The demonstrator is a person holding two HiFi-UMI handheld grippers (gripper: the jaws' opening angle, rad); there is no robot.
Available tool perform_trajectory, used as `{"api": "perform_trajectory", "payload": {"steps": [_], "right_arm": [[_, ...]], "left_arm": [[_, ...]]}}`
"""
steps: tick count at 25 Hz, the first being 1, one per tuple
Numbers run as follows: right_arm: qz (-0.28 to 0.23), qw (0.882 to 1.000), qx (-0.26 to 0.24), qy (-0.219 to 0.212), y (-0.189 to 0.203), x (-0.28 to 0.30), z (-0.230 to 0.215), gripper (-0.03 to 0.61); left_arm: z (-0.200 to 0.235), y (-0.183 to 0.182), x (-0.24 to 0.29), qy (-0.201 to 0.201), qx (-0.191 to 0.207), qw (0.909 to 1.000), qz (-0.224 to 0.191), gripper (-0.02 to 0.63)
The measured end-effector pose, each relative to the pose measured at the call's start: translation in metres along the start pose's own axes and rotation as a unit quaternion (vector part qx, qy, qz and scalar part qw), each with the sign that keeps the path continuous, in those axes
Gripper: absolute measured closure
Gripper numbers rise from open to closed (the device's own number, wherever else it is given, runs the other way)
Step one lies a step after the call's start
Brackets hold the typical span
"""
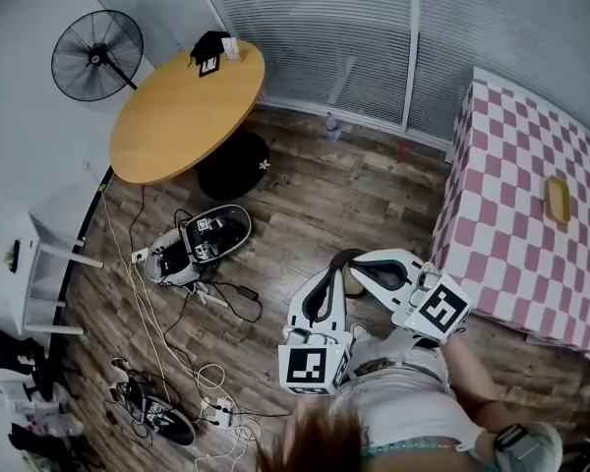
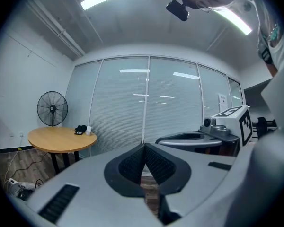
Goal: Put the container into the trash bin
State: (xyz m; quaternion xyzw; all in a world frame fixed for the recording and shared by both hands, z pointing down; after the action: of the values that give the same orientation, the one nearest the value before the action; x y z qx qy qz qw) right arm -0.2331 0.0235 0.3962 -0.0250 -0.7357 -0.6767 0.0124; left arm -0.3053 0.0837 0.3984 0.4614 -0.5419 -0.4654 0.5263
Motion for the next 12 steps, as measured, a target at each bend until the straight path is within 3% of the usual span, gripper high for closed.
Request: {"api": "perform_trajectory", "payload": {"steps": [12], "right_arm": [[0.005,1.0,0.001,-0.002,-0.0005,-0.0013,0.0026,0.584]], "left_arm": [[-0.0044,0.0033,-0.0002,0.006,-0.003,1.0,0.005,0.607]]}}
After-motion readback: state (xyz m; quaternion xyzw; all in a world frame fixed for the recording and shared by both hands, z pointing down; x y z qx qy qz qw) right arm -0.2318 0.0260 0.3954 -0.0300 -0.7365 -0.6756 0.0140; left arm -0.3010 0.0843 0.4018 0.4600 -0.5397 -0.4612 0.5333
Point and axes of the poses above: the fingertips, and each gripper's own axes: x forward along the fingers, z to its left, y out of its underside, the point moved 5 cm from there along -x, backward along the fingers, and after that the axes turned 6 degrees about x, right-handed, at the moved point
